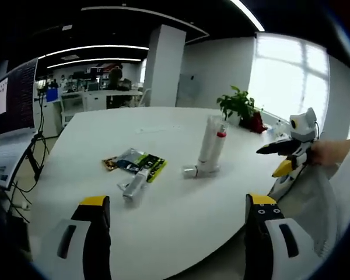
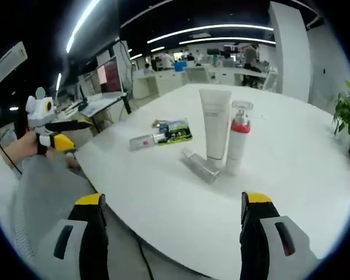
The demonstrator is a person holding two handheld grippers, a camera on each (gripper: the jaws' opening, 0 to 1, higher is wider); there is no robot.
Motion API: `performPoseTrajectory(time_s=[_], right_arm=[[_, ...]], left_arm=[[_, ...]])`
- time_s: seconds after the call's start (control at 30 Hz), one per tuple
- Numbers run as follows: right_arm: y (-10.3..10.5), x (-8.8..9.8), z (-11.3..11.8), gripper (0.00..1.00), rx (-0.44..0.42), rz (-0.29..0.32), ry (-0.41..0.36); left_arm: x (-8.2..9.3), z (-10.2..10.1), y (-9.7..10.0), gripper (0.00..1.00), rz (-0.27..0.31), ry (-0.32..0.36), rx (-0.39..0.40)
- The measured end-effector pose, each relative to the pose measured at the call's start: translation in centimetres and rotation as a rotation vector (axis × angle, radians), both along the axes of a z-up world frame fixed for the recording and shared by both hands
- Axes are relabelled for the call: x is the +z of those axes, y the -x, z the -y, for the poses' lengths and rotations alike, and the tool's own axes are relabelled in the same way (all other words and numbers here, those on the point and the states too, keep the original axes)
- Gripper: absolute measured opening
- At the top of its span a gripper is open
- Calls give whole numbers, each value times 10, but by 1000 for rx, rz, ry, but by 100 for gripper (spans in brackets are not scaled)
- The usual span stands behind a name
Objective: Arrange the skincare products in the storage area until every visible bottle or jar stands upright without overlapping.
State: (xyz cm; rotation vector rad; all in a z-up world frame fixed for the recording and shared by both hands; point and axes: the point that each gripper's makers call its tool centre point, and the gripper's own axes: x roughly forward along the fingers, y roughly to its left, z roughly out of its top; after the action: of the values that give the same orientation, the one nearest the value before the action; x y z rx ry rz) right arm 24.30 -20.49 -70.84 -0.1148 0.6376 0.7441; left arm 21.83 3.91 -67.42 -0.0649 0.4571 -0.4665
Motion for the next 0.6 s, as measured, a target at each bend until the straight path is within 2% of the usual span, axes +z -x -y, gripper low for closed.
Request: performPoseTrajectory(time_s=[0.1, 0.33, 0.5, 0.6], right_arm=[[-4, -2, -4, 93, 32, -4, 30], [-27, -10, -14, 88, 101, -10, 96], [-38, -26, -24, 83, 226, -17, 243], [-46, -38, -25, 79, 270, -25, 310]], left_arm=[[-4, -1, 1, 88, -17, 3, 5], [-7, -5, 0, 87, -29, 7, 12], [-7, -4, 0, 86, -28, -15, 10], [-8, -4, 0, 85, -31, -25, 5]])
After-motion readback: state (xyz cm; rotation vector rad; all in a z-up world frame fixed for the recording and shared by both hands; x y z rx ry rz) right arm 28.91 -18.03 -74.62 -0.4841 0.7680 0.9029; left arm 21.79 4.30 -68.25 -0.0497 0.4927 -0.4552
